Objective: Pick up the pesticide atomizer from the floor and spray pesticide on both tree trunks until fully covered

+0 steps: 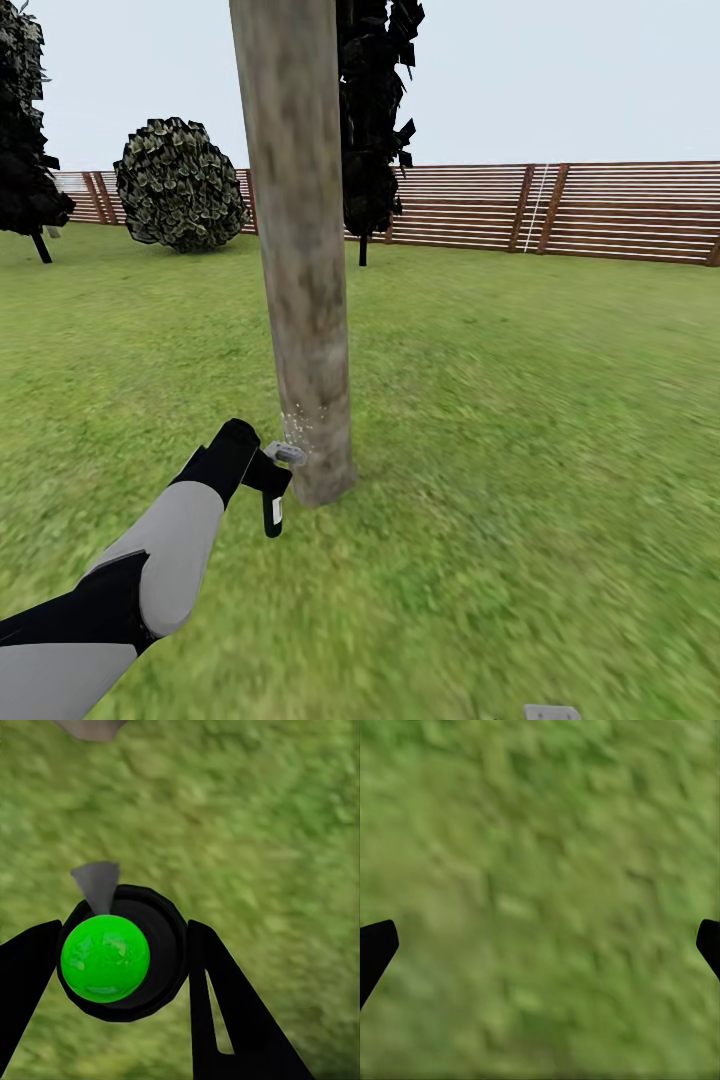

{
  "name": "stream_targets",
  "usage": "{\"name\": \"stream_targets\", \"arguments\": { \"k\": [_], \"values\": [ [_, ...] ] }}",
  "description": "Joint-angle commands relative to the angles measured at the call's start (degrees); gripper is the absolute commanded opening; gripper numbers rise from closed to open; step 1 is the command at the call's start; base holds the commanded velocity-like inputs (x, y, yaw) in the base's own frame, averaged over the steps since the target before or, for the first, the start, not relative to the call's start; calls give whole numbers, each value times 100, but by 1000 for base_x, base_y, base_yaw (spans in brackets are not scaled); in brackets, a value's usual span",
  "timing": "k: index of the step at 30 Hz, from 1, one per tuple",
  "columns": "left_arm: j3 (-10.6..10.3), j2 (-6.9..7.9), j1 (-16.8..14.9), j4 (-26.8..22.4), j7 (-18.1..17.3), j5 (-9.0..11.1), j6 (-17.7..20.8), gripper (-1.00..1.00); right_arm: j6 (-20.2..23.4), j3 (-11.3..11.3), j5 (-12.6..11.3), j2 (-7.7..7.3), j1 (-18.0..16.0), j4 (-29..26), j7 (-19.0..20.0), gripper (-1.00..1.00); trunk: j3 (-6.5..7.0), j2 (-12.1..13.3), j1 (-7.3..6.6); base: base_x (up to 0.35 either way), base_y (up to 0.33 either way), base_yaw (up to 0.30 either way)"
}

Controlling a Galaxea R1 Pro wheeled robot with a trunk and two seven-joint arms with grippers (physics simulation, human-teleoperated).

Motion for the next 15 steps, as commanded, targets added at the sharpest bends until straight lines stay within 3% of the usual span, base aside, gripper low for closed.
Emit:
{"name": "stream_targets", "arguments": {
  "k": [1,15],
  "values": [
    [47,-8,-4,-10,-48,-59,15,-100,-19,-34,61,-2,-5,10,-29,100,-5,-2,-1,0,0,0],
    [84,-76,-4,-2,-56,17,23,-100,-19,-34,61,-2,-5,10,-29,100,-5,-2,-1,0,0,0]
  ]
}}
